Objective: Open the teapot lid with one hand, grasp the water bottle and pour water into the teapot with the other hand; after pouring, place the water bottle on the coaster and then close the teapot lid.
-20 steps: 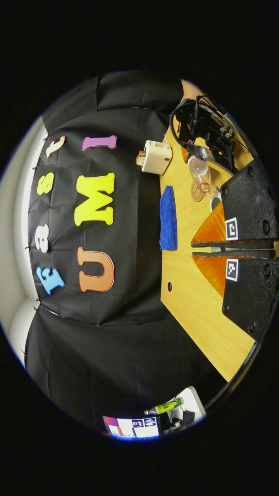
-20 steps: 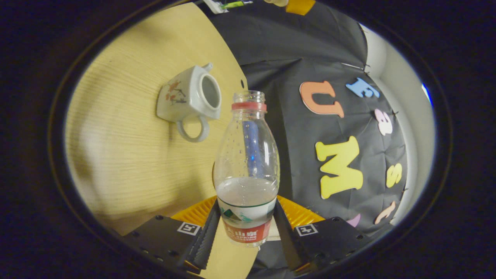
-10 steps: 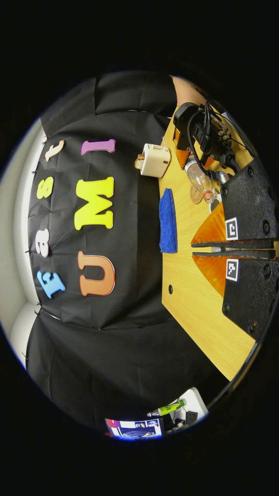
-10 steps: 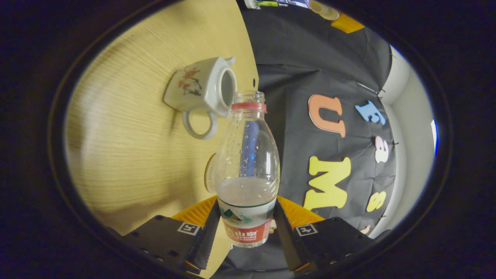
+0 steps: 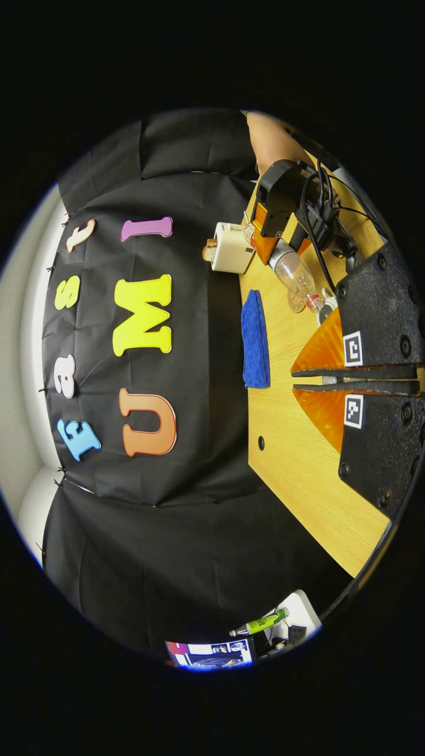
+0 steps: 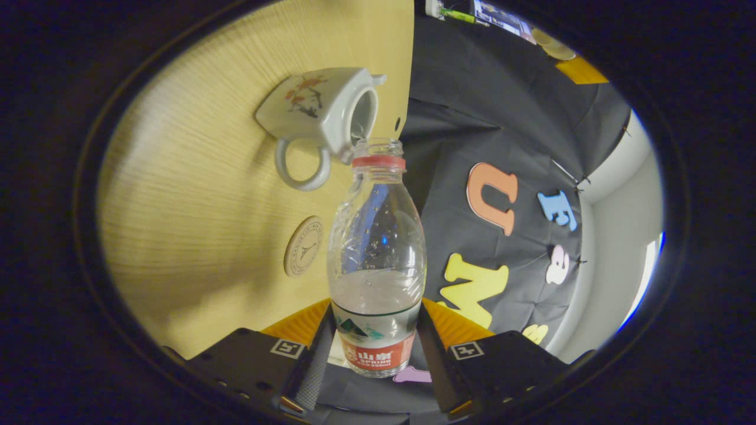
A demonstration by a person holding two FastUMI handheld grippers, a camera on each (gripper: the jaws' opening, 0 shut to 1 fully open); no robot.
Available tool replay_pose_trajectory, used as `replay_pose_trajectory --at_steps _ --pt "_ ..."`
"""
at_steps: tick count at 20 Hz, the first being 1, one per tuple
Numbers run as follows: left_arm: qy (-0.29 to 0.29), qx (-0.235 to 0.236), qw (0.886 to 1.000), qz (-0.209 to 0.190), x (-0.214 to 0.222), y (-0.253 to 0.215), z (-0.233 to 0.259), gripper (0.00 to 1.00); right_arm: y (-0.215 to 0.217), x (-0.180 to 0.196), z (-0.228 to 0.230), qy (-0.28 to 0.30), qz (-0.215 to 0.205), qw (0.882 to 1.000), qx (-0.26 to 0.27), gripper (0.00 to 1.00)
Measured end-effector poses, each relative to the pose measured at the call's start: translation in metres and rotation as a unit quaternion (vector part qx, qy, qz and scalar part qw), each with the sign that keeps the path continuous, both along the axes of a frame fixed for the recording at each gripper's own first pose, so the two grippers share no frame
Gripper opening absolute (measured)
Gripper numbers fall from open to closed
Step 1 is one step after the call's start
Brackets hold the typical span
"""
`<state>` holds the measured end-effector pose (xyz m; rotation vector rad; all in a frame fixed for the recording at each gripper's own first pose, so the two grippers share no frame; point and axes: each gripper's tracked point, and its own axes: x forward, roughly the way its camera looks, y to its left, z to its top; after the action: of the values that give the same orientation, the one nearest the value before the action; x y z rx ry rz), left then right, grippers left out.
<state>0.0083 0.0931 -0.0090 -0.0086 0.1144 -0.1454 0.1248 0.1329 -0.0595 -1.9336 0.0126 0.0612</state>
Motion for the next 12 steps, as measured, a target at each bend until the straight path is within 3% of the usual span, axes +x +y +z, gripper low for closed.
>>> replay_pose_trajectory --at_steps 12 --pt "0.003 0.001 1.000 0.001 -0.001 0.002 -0.001 0.04 0.019 -0.005 0.026 -0.050 0.044 0.996 -0.067 0.74"
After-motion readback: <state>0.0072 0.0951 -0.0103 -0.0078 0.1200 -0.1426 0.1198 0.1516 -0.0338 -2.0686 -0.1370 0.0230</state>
